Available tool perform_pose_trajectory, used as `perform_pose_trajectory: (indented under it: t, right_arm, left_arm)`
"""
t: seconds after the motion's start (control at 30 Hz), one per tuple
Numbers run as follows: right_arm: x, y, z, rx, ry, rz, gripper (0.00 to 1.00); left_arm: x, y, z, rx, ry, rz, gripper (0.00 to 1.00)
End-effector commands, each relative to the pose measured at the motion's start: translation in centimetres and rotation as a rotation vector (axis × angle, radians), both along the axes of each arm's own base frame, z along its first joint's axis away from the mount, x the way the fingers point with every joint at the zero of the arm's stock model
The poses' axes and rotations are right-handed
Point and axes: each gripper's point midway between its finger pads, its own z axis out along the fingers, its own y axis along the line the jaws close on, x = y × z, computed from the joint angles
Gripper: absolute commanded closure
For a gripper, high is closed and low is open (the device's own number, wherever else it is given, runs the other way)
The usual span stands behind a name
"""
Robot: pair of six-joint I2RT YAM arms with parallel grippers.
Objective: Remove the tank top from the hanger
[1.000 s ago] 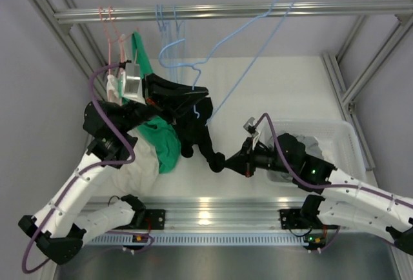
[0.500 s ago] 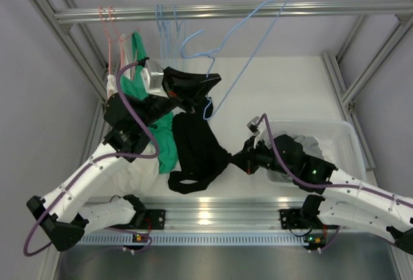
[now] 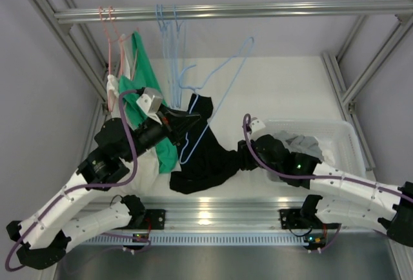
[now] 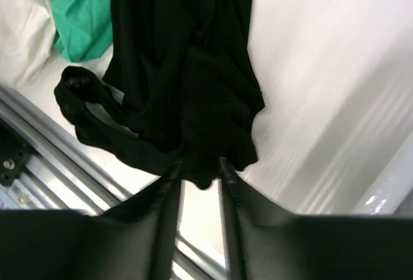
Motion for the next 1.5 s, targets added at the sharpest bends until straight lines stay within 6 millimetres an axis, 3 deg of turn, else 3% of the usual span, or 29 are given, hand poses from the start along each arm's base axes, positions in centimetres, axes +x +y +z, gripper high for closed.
perform_pose_trajectory:
  t: [0.0, 0.1, 0.13, 0.2, 0.23, 0.33, 0.37, 0.4, 0.43, 0.47, 0.5, 0.53, 0.57, 0.6, 0.67, 0.7, 0.73, 0.77, 0.9, 0.97, 1.17, 1.37, 1.47]
  right_arm:
    - [0.7, 0.7, 1.8, 0.028, -0.035, -0.008, 0.59]
    - [1.0, 0.2, 2.2, 0.028, -0.061, -0.033, 0.54]
    - [1.1, 0.1, 2.4, 0.029, -0.066, -0.036, 0.48]
    - [1.1, 0.1, 2.7, 0.036, -0.070, -0.040, 0.38]
    - [1.2, 0.1, 2.7, 0.034, -0.071, -0.043, 0.27]
    - [1.1, 0.3, 2.8, 0.038, -0.068, -0.036, 0.19]
    - [1.0, 0.2, 2.8, 0.040, -0.066, -0.036, 0.17]
    - [1.0, 0.1, 2.7, 0.040, -0.065, -0.035, 0.17]
    - [0.9, -0.1, 3.0, 0.051, -0.072, -0.038, 0.17]
    - [0.8, -0.2, 3.0, 0.056, -0.074, -0.040, 0.16]
    - [0.7, -0.3, 2.9, 0.056, -0.074, -0.040, 0.16]
    - [0.7, -0.4, 3.1, 0.065, -0.079, -0.039, 0.16]
    - [0.7, -0.5, 3.2, 0.067, -0.080, -0.043, 0.16]
    - [0.6, -0.6, 3.2, 0.069, -0.081, -0.043, 0.16]
    - [0.6, -0.6, 3.4, 0.075, -0.083, -0.040, 0.16]
    - [0.5, -0.6, 3.5, 0.076, -0.080, -0.038, 0.16]
    - [0.5, -0.5, 3.6, 0.079, -0.081, -0.033, 0.16]
    - [0.4, -0.5, 3.7, 0.082, -0.080, -0.031, 0.16]
    - [0.4, -0.7, 4.4, 0.098, -0.091, -0.034, 0.16]
    - [0.3, -0.8, 4.5, 0.100, -0.096, -0.034, 0.16]
    - [0.6, -0.5, 4.8, 0.095, -0.100, -0.033, 0.16]
    - [0.7, 0.5, 4.2, 0.057, -0.085, 0.006, 0.16]
    - [0.7, 0.8, 4.3, 0.056, -0.083, 0.016, 0.16]
  left_arm:
    - [-0.2, 1.4, -4.9, 0.111, 0.178, 0.058, 1.00]
    - [1.3, 2.5, -7.3, 0.183, 0.264, 0.172, 1.00]
    - [1.8, 2.7, -6.3, 0.180, 0.266, 0.202, 1.00]
    - [3.5, 2.3, -6.4, 0.209, 0.305, 0.269, 1.00]
    - [4.8, 1.9, -5.1, 0.211, 0.305, 0.308, 1.00]
    - [6.9, 1.7, -2.1, 0.192, 0.271, 0.386, 1.00]
    - [8.1, 1.5, -0.1, 0.176, 0.249, 0.429, 1.00]
    - [8.9, 1.8, 0.7, 0.186, 0.236, 0.478, 1.00]
    - [10.6, 2.1, 0.1, 0.230, 0.246, 0.567, 1.00]
    - [11.4, 2.4, 0.8, 0.231, 0.235, 0.610, 1.00]
    - [11.9, 3.0, 3.1, 0.197, 0.207, 0.655, 1.00]
    - [12.5, 3.2, 3.6, 0.197, 0.201, 0.692, 1.00]
    - [13.7, 3.0, 2.8, 0.241, 0.211, 0.747, 1.00]
    - [14.0, 3.3, 4.9, 0.203, 0.191, 0.766, 1.00]
    - [15.8, 3.0, 4.5, 0.231, 0.205, 0.797, 1.00]
    - [16.3, 3.2, 5.9, 0.199, 0.202, 0.789, 1.00]
    - [17.5, 2.6, 4.9, 0.219, 0.230, 0.772, 1.00]
    - [18.7, 3.4, 4.5, 0.207, 0.263, 0.777, 1.00]
    - [21.0, 3.5, 2.6, 0.212, 0.330, 0.725, 1.00]
    - [22.2, 4.5, 1.7, 0.204, 0.361, 0.750, 1.00]
    - [23.4, 4.9, 1.7, 0.199, 0.364, 0.760, 1.00]
    - [24.1, 3.4, -1.6, 0.285, 0.410, 0.699, 1.00]
    - [24.5, 3.7, -1.6, 0.287, 0.409, 0.717, 1.00]
